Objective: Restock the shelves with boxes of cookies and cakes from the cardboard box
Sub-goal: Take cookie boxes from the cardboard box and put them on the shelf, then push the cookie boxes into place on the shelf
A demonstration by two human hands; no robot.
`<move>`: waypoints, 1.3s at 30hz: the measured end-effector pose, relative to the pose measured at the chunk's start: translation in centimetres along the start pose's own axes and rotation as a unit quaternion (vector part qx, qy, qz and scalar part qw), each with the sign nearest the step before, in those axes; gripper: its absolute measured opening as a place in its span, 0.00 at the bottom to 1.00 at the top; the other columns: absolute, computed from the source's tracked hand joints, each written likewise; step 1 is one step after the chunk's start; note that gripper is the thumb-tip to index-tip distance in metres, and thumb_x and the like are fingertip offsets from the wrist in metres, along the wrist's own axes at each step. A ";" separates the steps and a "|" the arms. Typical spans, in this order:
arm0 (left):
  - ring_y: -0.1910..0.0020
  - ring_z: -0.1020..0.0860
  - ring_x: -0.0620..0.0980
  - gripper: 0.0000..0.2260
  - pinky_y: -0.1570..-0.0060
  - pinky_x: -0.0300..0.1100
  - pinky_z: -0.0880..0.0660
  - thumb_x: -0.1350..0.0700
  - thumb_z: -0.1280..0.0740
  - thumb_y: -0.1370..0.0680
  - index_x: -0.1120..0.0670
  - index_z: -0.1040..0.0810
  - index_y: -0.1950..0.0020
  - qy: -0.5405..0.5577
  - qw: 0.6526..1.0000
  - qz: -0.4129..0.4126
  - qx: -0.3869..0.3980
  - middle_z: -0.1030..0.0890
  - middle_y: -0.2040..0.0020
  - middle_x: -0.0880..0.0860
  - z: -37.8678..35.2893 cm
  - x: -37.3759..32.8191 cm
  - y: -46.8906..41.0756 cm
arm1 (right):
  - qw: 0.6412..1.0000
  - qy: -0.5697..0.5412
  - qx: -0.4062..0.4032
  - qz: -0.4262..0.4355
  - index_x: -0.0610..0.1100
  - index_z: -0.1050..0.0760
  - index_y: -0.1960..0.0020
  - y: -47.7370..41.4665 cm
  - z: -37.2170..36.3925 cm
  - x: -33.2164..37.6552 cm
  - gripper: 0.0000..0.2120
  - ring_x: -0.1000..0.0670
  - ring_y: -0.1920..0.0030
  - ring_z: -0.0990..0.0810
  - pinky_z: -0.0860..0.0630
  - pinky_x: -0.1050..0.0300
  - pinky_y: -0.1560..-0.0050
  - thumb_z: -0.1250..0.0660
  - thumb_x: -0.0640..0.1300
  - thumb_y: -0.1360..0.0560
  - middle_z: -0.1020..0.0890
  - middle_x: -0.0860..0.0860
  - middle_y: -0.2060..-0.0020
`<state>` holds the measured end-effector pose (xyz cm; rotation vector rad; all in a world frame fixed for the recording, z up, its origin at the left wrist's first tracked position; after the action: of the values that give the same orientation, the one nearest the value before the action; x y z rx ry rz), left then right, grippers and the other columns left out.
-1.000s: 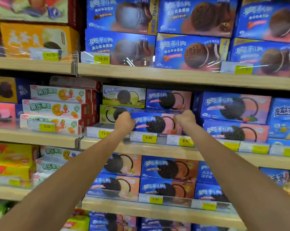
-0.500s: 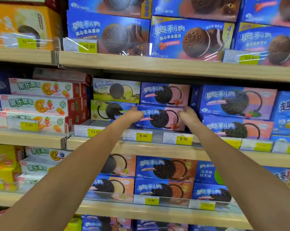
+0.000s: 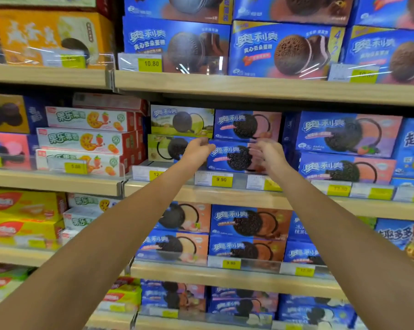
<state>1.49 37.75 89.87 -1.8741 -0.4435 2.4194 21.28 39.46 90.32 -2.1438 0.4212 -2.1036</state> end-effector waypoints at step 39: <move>0.56 0.25 0.51 0.13 0.63 0.33 0.26 0.64 0.41 0.21 0.50 0.30 0.62 0.088 0.718 0.690 -0.027 0.27 0.49 0.55 -4.2 77.7 62.4 | 0.645 0.291 0.298 -0.640 0.40 0.28 0.43 60.4 -7.1 -77.0 0.09 0.45 0.61 0.23 0.28 0.57 0.62 0.43 0.41 0.20 0.21 0.43 0.53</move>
<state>-6.61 -4.70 0.00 -3.0133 1.4788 2.6062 6.74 3.46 0.19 -1.2169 -2.0632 -2.7182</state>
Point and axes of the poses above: each hand's wrist, its own y-axis away from the middle knuckle, its own z-axis out of the back of the hand, x = y × z, the point moved 4 cm from there along -y, towards the middle knuckle
